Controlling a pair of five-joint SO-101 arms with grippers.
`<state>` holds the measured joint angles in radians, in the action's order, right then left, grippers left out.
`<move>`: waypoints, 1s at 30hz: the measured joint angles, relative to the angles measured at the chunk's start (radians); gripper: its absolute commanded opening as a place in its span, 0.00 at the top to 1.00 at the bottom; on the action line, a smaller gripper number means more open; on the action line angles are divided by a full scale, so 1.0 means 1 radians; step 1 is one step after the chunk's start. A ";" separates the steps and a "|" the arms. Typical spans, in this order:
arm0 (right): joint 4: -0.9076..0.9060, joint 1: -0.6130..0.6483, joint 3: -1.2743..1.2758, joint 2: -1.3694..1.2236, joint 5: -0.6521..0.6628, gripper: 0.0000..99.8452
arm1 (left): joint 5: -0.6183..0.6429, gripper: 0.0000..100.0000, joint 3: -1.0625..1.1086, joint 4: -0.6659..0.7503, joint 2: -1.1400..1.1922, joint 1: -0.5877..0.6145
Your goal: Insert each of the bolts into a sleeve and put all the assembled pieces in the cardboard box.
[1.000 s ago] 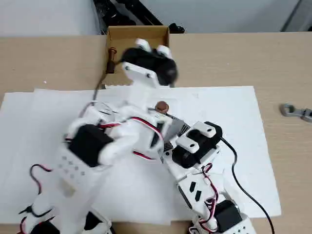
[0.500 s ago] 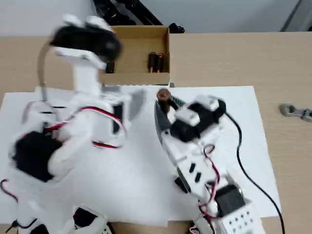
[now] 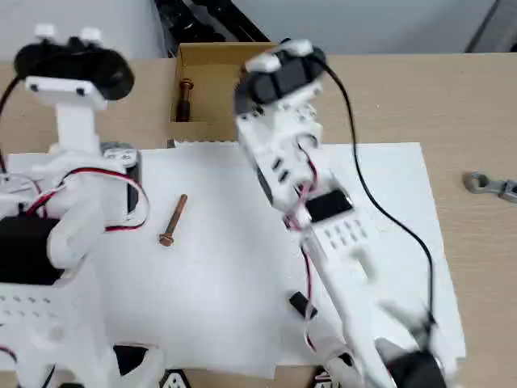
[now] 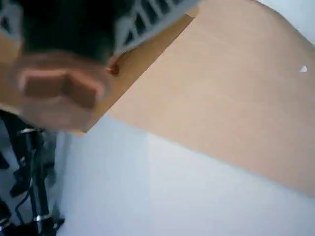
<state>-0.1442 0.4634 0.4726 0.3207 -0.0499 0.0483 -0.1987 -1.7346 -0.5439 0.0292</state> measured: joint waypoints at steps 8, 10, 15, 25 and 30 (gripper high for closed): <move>0.008 -0.006 -0.390 -0.497 0.000 0.99 | -0.006 1.00 0.227 0.006 -0.164 0.040; 0.008 -0.014 -0.502 -0.631 0.000 0.99 | -0.006 1.00 0.279 0.014 -0.207 0.040; 0.008 -0.023 -0.807 -0.939 0.000 0.99 | -0.044 1.00 0.393 0.020 -0.256 0.040; -0.126 -0.021 -1.286 -1.336 0.000 0.91 | -0.064 1.00 0.474 0.025 -0.261 0.040; -0.216 -0.026 -1.410 -1.413 -0.048 0.85 | -0.066 0.99 0.477 0.051 -0.261 0.040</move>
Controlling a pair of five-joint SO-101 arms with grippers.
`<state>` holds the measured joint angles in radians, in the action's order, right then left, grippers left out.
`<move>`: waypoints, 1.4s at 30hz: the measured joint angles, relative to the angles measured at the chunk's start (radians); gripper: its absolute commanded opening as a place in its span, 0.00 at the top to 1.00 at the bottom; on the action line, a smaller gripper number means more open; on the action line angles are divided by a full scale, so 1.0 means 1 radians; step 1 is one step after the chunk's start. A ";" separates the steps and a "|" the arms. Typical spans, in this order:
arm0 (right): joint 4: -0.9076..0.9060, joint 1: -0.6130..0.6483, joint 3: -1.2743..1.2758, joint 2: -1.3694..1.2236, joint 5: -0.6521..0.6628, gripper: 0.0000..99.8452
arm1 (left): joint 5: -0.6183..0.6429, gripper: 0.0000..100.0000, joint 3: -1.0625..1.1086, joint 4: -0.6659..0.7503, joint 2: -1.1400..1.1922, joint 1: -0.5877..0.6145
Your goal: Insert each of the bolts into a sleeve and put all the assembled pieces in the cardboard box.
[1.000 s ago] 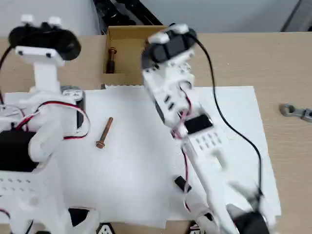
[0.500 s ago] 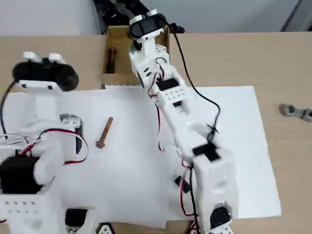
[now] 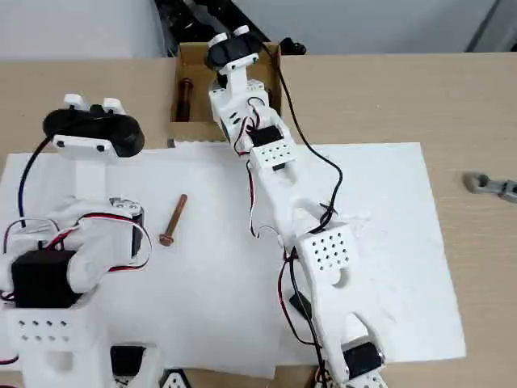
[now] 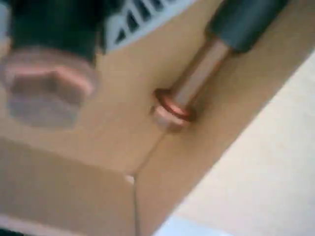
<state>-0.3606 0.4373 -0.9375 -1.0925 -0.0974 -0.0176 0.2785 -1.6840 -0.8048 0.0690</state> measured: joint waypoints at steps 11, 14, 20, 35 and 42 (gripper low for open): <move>-0.178 -0.003 -0.135 -0.005 -0.029 0.87 | 0.000 0.89 0.000 0.015 0.006 0.000; -0.299 -0.009 -0.187 0.011 -0.029 0.87 | 0.000 0.89 0.000 0.015 0.080 0.000; -0.586 -0.063 -0.379 0.087 -0.078 0.87 | 0.000 0.89 -0.068 -0.006 0.370 0.000; -1.312 -0.226 -0.654 0.258 -0.084 0.87 | -0.025 0.89 -0.301 -0.043 0.939 -0.021; -1.318 -0.239 -0.629 0.321 -0.031 0.87 | -0.025 0.87 -0.301 -0.035 0.980 -0.037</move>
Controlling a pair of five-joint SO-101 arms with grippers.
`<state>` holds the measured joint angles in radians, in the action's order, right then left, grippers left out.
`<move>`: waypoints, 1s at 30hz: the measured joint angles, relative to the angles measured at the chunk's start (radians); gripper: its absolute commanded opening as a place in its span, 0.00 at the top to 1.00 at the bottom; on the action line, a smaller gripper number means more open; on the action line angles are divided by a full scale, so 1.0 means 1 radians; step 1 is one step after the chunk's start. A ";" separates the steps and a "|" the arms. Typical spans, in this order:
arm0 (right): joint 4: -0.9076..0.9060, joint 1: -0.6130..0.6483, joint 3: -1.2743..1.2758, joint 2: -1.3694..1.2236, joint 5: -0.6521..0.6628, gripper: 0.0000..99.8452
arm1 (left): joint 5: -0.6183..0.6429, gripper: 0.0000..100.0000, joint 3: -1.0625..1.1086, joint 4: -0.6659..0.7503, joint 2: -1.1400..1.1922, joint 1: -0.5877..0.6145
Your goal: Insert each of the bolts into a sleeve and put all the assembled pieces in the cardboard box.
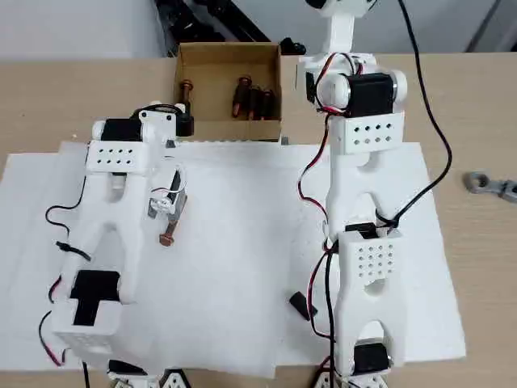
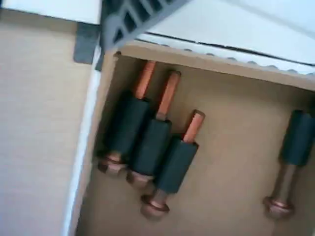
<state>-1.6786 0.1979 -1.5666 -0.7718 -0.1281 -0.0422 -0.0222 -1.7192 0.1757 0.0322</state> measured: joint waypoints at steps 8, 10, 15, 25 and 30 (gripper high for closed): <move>0.000 0.000 0.347 0.209 0.000 0.87 | -0.009 0.85 0.000 0.006 0.000 0.000; 0.000 0.000 0.468 0.287 0.000 0.87 | -0.009 0.85 0.000 0.006 0.003 -0.002; 0.000 -0.003 0.789 0.497 0.000 0.87 | -0.028 0.84 0.000 0.006 0.003 -0.002; 0.000 -0.003 1.223 0.799 -0.032 0.87 | -0.028 0.84 0.078 0.114 0.003 -0.002; 0.003 -0.003 1.367 0.879 -0.035 0.87 | -0.028 0.84 0.084 0.137 0.003 -0.002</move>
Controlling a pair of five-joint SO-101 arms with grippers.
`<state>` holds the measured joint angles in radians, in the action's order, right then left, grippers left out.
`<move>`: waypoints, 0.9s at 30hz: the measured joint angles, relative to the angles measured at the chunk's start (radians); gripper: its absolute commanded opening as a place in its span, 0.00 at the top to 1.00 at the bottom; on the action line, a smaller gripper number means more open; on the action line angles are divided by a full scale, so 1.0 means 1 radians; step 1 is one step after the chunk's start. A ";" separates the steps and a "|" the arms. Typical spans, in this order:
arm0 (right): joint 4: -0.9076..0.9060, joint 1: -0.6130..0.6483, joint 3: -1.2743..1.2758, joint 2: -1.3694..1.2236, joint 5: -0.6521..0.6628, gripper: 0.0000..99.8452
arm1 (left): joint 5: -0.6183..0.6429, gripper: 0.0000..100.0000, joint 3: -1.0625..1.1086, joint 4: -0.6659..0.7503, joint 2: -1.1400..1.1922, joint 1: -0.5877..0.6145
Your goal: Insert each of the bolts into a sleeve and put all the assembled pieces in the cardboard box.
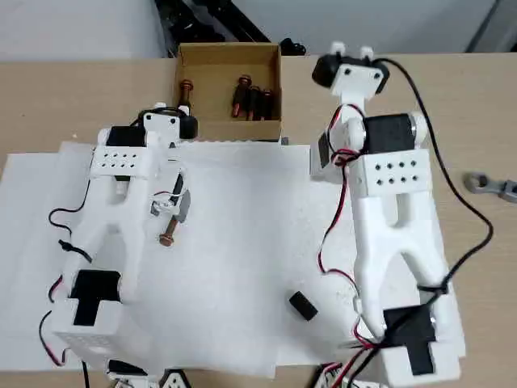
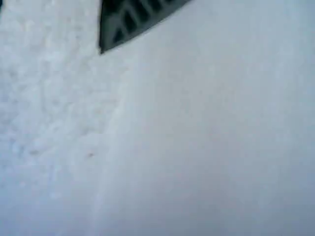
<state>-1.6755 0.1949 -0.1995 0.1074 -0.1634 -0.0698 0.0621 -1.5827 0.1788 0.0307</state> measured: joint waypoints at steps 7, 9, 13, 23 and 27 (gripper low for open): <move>0.000 0.000 0.086 0.081 0.000 0.87 | 0.000 0.85 0.006 0.051 0.115 0.000; 0.000 0.000 0.104 0.104 0.000 0.87 | 0.000 0.85 0.006 0.078 0.169 0.000; 0.000 0.000 0.153 0.150 0.000 0.87 | 0.005 0.85 0.003 0.101 0.215 0.000; 0.025 0.000 0.279 0.275 0.000 0.87 | 0.008 0.99 0.002 0.101 0.226 -0.015; 0.060 0.000 0.328 0.325 0.000 0.87 | 0.009 0.99 -0.002 0.097 0.226 -0.015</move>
<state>-1.6157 0.1949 0.1289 0.4327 -0.1634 -0.0606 0.0606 -1.4860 0.4043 0.0153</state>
